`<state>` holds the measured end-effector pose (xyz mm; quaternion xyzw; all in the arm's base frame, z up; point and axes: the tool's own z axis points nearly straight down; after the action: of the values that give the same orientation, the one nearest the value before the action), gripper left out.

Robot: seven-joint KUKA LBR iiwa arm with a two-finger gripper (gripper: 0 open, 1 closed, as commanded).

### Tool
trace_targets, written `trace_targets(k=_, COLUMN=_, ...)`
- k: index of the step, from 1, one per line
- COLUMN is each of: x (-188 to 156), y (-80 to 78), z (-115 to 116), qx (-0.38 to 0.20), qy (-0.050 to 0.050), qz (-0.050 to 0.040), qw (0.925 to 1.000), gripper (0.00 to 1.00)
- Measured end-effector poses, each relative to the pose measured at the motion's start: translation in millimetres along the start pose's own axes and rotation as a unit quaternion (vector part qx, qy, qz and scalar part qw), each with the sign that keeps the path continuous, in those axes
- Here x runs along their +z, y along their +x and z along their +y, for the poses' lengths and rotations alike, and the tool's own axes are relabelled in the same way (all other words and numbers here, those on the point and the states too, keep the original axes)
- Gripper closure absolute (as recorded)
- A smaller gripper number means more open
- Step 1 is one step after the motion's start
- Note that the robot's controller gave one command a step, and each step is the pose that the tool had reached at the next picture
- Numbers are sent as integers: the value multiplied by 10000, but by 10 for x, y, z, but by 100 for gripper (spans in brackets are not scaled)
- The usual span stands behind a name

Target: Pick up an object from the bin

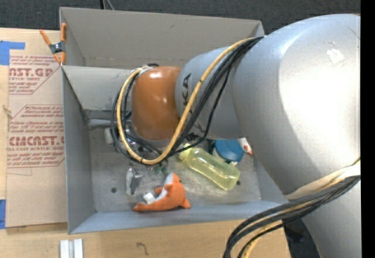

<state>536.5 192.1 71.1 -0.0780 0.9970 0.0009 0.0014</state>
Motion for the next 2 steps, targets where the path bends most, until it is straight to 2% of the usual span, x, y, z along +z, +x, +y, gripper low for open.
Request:
trace_targets(k=1, x=-27, y=297, z=-223, qx=277, qy=-8, qz=-5, qw=9996, gripper=0)
trace_targets(k=2, x=-18, y=364, z=-709, qx=401, qy=-13, qz=-20, qw=9992, gripper=0)
